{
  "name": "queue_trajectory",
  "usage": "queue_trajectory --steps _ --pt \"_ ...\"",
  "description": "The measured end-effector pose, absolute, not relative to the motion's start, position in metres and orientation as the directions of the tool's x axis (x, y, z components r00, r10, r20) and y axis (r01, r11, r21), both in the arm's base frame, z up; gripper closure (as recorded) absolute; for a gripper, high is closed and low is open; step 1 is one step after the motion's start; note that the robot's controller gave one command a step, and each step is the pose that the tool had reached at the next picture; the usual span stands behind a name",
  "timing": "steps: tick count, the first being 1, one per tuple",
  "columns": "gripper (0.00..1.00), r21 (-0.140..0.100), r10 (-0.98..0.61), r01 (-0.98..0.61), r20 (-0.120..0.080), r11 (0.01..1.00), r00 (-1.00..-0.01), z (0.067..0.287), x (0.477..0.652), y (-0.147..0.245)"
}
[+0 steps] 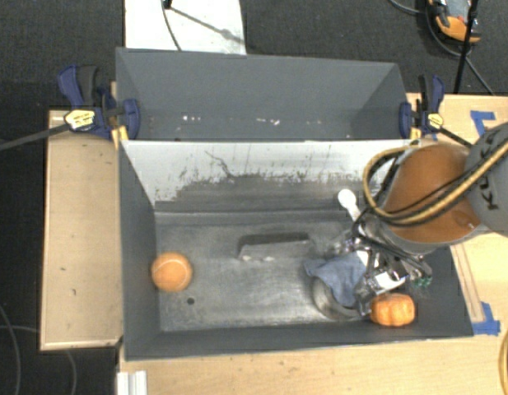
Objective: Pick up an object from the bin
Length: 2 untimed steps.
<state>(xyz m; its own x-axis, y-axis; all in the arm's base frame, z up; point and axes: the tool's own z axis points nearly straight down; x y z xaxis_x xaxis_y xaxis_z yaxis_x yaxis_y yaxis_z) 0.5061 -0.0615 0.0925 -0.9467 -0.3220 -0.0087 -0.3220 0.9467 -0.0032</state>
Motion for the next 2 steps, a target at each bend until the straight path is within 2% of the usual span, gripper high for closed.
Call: queue_trajectory --steps 1,2 --pt "1.0 -0.003 -0.325 -0.325 -0.009 0.946 -0.946 0.0932 0.506 -0.0613" --pt "1.0 -0.003 -0.326 -0.326 -0.009 0.945 -0.945 0.0932 0.506 -0.0612"
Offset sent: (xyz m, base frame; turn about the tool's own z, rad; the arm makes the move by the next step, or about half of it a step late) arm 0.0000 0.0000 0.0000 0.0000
